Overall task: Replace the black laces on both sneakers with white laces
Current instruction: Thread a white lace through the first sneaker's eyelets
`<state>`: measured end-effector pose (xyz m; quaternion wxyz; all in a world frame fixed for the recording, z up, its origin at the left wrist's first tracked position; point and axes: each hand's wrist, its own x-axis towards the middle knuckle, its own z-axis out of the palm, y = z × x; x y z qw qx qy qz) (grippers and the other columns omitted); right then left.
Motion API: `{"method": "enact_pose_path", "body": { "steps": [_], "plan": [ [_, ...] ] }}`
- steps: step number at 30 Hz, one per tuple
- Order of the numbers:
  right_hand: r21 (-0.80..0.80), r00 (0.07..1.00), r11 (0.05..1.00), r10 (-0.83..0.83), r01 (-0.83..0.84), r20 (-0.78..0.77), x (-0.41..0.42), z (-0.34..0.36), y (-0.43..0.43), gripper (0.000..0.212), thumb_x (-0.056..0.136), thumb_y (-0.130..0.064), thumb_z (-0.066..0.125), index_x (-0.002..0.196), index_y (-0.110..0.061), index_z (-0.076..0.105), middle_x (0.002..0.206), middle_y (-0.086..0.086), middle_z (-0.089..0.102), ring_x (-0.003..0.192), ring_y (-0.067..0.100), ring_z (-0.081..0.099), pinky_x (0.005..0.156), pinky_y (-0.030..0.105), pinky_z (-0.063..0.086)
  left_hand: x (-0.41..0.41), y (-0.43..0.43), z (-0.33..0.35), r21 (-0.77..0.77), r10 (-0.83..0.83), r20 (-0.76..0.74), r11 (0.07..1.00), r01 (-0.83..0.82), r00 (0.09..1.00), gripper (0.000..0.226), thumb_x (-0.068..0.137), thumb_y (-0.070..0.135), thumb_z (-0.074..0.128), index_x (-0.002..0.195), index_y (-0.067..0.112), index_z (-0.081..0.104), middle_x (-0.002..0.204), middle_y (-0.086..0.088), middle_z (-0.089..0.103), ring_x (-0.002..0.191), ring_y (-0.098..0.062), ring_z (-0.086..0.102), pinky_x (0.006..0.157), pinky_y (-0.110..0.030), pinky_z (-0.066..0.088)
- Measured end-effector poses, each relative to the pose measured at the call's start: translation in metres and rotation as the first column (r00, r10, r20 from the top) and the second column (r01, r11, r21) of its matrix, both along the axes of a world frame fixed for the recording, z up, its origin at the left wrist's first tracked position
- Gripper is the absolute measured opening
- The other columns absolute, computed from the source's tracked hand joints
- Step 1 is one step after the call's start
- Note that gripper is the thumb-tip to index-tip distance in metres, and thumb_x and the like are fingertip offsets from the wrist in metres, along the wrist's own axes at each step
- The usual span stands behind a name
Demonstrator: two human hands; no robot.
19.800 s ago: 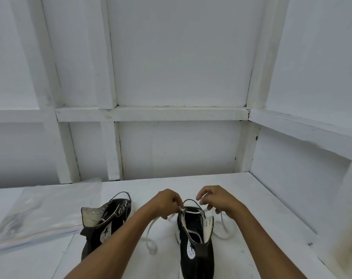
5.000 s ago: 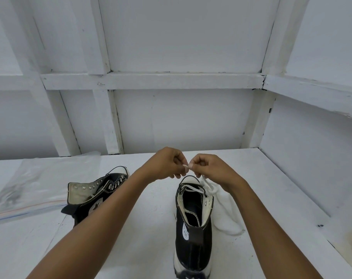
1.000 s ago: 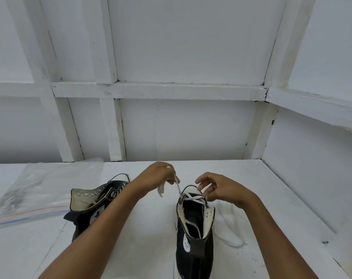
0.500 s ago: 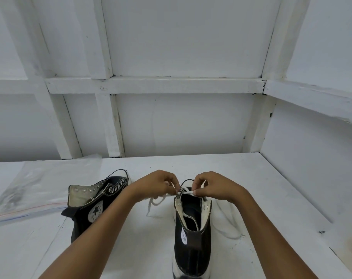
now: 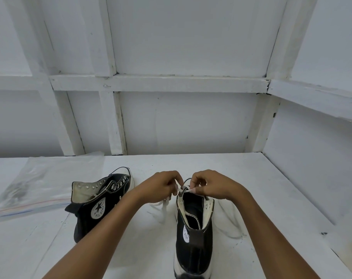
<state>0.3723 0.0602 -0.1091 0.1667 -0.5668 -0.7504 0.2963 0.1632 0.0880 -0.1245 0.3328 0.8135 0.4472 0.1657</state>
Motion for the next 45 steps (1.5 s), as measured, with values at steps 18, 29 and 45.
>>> {"method": "enact_pose_path", "body": {
  "steps": [18,29,45],
  "plan": [
    [-0.068,0.989,0.997,-0.046,0.036,-0.144,-0.009,-0.004,-0.001,0.01,0.086,-0.016,0.067,0.077,-0.016,0.07,0.072,-0.009,0.064,0.064,0.004,0.054,0.053,0.015,0.041,0.001,0.0,0.0,0.189,-0.087,-0.17,0.975,0.119,0.982,0.009,0.096,0.023,0.06,0.099,0.023,0.069,0.107,0.007,0.06,0.098,-0.009,0.055,0.086,-0.028,0.044],
    [-0.126,0.985,0.98,-0.164,0.155,-0.062,-0.003,-0.011,0.004,0.032,0.092,-0.042,0.063,0.068,-0.021,0.057,0.078,-0.004,0.057,0.079,0.013,0.047,0.069,0.027,0.037,0.001,0.001,-0.006,-0.126,-0.032,0.049,0.991,0.038,0.998,0.016,0.101,0.013,0.05,0.087,0.018,0.056,0.071,0.008,0.055,0.059,-0.004,0.043,0.061,-0.021,0.037],
    [-0.189,0.948,0.957,-0.255,0.219,-0.19,0.012,-0.005,-0.014,0.015,0.083,-0.017,0.073,0.09,-0.012,0.061,0.088,0.0,0.062,0.079,0.011,0.054,0.07,0.023,0.042,-0.01,0.001,-0.003,-0.463,0.104,0.099,0.885,-0.046,0.99,0.021,0.094,-0.004,0.046,0.108,0.008,0.055,0.063,-0.003,0.06,0.052,-0.013,0.051,0.051,-0.021,0.041]
  ]
}}
